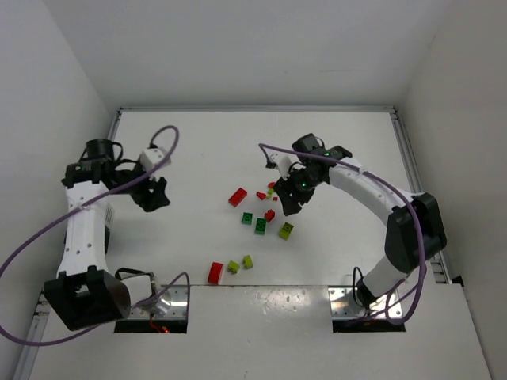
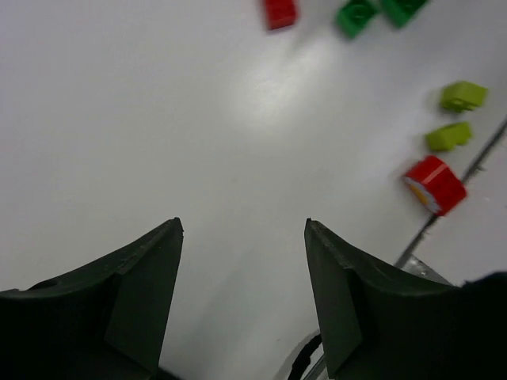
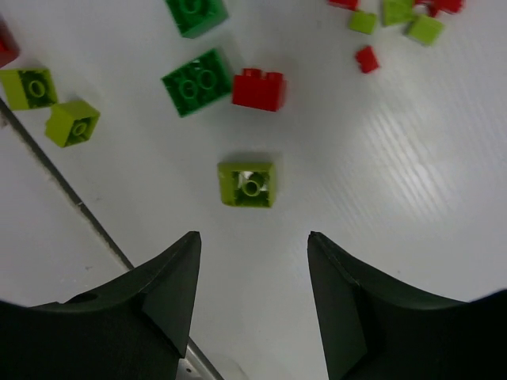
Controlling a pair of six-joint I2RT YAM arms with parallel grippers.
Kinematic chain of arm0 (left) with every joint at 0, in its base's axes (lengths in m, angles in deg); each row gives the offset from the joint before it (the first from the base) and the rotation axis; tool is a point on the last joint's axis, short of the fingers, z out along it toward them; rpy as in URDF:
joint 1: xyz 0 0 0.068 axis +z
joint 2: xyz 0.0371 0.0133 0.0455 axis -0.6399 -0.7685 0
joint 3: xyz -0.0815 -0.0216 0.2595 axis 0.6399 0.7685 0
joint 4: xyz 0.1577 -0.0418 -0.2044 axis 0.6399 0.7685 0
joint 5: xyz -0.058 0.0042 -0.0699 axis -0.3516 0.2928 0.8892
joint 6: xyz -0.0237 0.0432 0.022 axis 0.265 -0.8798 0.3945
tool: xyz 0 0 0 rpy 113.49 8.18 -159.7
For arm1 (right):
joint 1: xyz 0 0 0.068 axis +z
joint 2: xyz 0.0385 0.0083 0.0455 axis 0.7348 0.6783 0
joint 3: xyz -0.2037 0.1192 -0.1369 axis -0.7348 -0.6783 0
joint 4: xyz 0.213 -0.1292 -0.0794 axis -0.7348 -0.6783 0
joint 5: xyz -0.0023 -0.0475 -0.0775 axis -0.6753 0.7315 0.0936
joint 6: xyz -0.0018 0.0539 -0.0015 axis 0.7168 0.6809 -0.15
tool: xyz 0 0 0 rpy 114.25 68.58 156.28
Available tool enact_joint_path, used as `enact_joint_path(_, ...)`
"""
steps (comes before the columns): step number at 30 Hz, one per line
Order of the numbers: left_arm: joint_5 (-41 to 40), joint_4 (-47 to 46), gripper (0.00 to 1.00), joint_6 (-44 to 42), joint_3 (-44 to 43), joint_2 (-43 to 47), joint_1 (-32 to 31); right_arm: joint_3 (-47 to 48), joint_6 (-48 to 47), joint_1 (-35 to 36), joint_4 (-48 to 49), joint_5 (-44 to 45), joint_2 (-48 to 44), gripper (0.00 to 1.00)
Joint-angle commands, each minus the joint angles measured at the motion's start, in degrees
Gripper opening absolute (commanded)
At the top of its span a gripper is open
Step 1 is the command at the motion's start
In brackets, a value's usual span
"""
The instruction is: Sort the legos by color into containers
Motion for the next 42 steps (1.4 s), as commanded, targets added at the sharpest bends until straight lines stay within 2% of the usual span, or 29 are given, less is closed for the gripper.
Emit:
enact_joint_path(1,7.9,5.5,0.68,-6.6,2.8,3.0,-8.2,-0.1,-1.1,3.4,1.1,-1.6,1.2,0.57)
enact_joint_path(2,8.8,5.5,0.68,-5.8,4.7,3.6,-13.7,-0.8,0.0,3.4,2.5,-0.9,1.8,0.57)
enact_joint_path(5,10.2,-2.6,0.68,-0.3,7.7,4.9,-21.8,-1.3,5.7,1.6,3.5,-1.6,2.3,0.57)
enact_joint_path(6,10.2,-4.8,0.68,3.5,9.5,4.9,-27.1,-1.3,7.0,1.0,4.2,-0.6,2.3,0.57)
enact_joint_path(8,8.8,-11.9,0.68,7.4,10.9,4.3,-32.3,-2.5,11.1,-1.2,6.3,4.0,1.6,0.57)
enact_joint_path(9,7.9,-13.9,0.68,10.6,11.4,3.8,-37.7,-3.1,12.3,-2.2,7.7,5.1,0.3,0.57)
enact_joint_path(11,4.4,-19.2,0.68,12.7,12.2,1.7,-43.0,-3.7,14.3,-5.6,7.8,7.2,-0.4,0.57)
enact_joint_path(12,2.8,-21.0,0.68,14.7,13.0,1.0,-47.8,-4.3,14.3,-6.8,7.8,7.2,-1.4,0.57)
enact_joint_path(16,-4.0,-28.8,0.67,15.3,14.8,-3.7,-56.7,-7.1,14.8,-11.3,8.3,7.8,-5.0,0.57)
enact_joint_path(21,-4.0,-28.9,0.67,9.3,11.7,-13.8,-59.0,-8.3,15.4,-17.5,7.2,12.6,-7.3,0.57)
enact_joint_path(30,-8.3,-30.1,0.66,4.5,1.7,-28.3,-59.0,-11.0,14.2,-22.3,6.1,10.0,-11.6,0.57)
enact_joint_path(36,-11.5,-31.9,0.80,3.9,0.0,-32.6,-57.3,-11.0,13.7,-23.5,5.6,7.1,-10.3,0.58)
enact_joint_path(42,-13.8,-32.4,0.81,3.4,0.0,-35.7,-56.1,-11.0,13.2,-24.5,4.9,4.1,-10.3,0.58)
